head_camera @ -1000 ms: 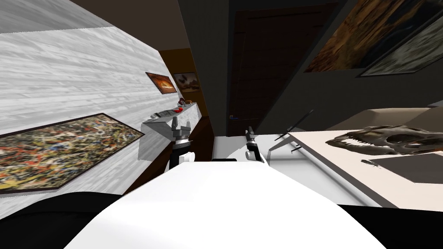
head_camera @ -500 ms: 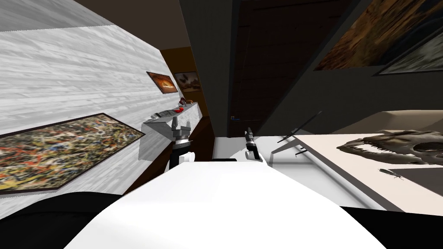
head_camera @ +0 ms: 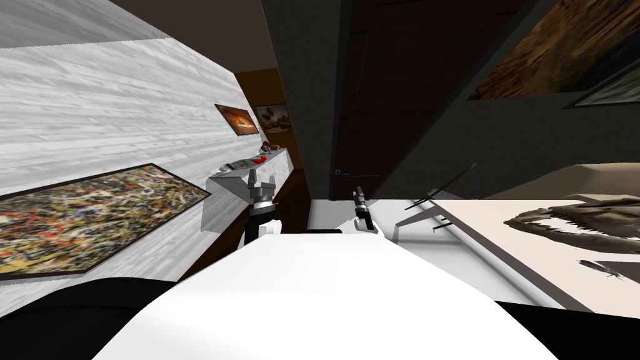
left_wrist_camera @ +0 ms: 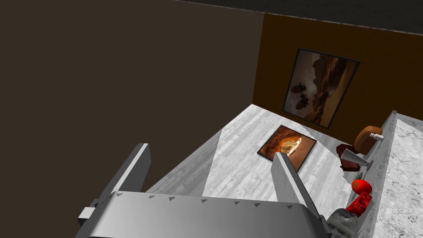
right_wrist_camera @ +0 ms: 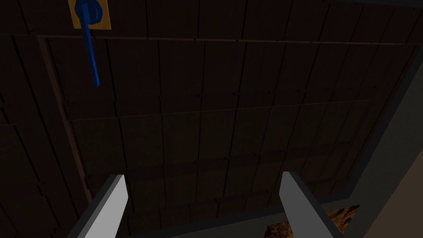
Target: Pull the door open
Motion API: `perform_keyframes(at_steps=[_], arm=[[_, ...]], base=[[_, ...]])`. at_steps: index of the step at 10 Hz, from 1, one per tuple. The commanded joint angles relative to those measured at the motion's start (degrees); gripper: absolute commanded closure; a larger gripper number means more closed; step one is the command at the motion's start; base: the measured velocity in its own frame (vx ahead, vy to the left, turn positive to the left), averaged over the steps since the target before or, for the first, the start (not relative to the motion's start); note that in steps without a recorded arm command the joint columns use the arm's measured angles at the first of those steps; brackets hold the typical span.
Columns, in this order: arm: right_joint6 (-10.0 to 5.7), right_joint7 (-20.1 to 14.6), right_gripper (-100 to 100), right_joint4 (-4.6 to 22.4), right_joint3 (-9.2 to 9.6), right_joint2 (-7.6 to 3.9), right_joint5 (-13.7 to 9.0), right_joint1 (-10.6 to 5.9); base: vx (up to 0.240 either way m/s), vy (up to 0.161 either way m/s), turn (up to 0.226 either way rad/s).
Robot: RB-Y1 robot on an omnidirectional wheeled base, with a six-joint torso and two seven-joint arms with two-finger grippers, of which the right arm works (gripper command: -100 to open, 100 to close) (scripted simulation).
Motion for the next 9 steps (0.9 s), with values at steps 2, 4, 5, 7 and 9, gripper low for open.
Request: perform_keyframes(at_steps=[2,4,5,7,9], arm=[[-1.32,-0.7,-100,4.6,-0.31,-0.37,0.1,-2.15],[-1.83,-0.9,-100,7.2,-0.44,-0.55,0.1,-2.94],[-2.34,-1.2,-100,8.6,-0.57,-0.73,0.1,-3.73],[-3.32,-1.8,-100,12.5,-0.81,-1.05,0.2,-5.23],[-3.8,-2.0,-100,14.8,-0.93,-1.21,0.2,-5.97]], base=[[0.099,0.01,0.045],[0.062,-0.005,0.025],[0.083,0.002,0.048],[0.093,0.0,0.041],[0.063,0.004,0.025]])
